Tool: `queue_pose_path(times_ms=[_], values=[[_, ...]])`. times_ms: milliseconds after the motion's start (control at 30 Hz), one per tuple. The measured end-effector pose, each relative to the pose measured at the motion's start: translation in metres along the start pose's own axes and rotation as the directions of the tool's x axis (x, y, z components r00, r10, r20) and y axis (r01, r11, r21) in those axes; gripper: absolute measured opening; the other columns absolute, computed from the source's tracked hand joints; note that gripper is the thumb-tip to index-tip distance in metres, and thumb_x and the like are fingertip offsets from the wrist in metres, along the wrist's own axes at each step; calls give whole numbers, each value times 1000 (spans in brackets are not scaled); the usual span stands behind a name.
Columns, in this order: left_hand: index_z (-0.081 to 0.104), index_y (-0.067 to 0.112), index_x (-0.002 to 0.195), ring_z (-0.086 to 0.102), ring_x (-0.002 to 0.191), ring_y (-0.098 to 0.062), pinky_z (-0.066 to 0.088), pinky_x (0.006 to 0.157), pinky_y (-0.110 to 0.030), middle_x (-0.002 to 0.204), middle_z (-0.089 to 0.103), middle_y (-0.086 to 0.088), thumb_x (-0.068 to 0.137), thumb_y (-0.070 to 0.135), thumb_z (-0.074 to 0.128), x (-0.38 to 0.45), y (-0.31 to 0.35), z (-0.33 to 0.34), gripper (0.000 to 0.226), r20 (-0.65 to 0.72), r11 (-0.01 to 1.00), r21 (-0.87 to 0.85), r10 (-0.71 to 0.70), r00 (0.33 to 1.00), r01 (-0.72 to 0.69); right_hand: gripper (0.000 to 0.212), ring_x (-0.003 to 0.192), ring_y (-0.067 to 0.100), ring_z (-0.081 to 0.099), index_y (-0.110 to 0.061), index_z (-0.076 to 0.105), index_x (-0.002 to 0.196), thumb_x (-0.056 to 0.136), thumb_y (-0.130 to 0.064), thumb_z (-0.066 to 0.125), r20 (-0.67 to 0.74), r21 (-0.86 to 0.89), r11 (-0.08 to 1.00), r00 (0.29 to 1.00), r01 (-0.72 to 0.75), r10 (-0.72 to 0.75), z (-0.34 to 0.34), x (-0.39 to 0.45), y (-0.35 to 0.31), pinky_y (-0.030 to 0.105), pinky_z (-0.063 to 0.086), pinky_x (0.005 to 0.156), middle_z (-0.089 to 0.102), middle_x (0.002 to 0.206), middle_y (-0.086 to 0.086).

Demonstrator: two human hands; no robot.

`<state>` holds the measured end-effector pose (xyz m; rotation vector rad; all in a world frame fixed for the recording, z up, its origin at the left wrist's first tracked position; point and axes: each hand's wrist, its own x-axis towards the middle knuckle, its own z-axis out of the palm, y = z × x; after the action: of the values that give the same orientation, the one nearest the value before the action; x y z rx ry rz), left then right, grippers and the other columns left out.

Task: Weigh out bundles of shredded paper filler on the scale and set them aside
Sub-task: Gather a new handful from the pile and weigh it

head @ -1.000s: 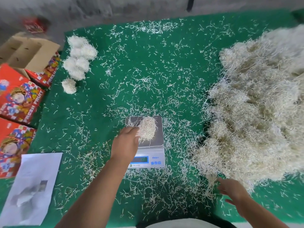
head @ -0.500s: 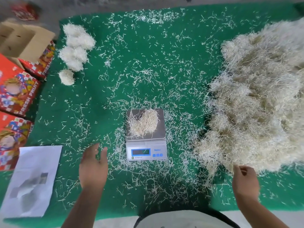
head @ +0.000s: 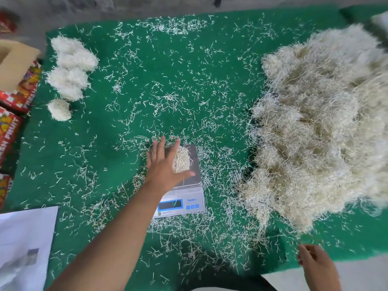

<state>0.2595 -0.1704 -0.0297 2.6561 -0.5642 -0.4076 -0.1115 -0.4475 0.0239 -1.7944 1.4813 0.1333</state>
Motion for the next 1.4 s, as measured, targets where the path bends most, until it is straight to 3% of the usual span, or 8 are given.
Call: queue_pose_path(times_ms=[267,567,767,967,1067,1167,1267,1400], values=[[40,40,152,34,147,-28,23,124,-50,155,42,-5,83,67,63,-17,16,52,77,-78,954,153,270,960,-256,13,77,33,68,7,64,97,101,-5,63,50,34,990,989,-140,138,-6,-7,40,35,47,62,71,81,21],[71,13,92,66,67,-26,58,58,-35,80,65,-5,75,36,88,-30,58,53,34,-63,950,130,293,954,-283,13,75,23,72,-16,64,89,102,-18,64,38,-55,997,998,-55,58,1,-17,31,31,48,63,74,76,1],[50,21,68,52,61,-13,40,61,-29,70,54,7,91,45,67,-68,126,29,37,171,948,-303,-43,984,94,22,80,22,75,-13,71,97,104,-31,60,192,-17,999,981,27,-23,2,-27,-26,52,60,87,77,83,1],[66,21,86,61,74,-20,48,67,-31,87,61,-2,64,44,80,-111,202,-44,35,561,-155,-826,-127,818,542,67,113,34,73,-14,63,134,99,-68,46,694,478,740,720,-473,12,12,-48,-128,62,55,103,74,126,13],[69,17,73,58,68,-27,51,64,-38,74,59,-11,66,34,76,-122,215,-70,19,515,-374,-821,-158,842,432,79,128,42,65,-12,54,142,102,-76,31,869,467,572,468,-674,-159,11,-76,-181,56,59,97,63,142,25],[64,9,95,62,87,-28,50,79,-41,92,66,-7,72,37,72,-139,213,-71,37,232,39,-959,-460,857,280,87,115,35,73,-7,57,138,98,-80,34,863,491,544,465,-681,-197,15,-104,-217,46,59,95,74,125,21],[70,11,106,63,104,-25,52,90,-41,107,68,4,80,44,48,-165,207,-66,47,-194,676,-737,-246,950,25,83,101,32,78,-12,86,99,91,-84,47,836,490,549,543,-677,-78,20,-117,-226,41,58,91,79,114,14],[68,35,113,35,135,-11,36,110,-42,141,43,18,81,36,42,-174,200,-65,41,-295,906,-422,-116,948,-20,78,113,31,74,-16,81,119,92,-82,49,860,471,534,500,-702,-101,15,-127,-218,42,50,108,75,128,12]])
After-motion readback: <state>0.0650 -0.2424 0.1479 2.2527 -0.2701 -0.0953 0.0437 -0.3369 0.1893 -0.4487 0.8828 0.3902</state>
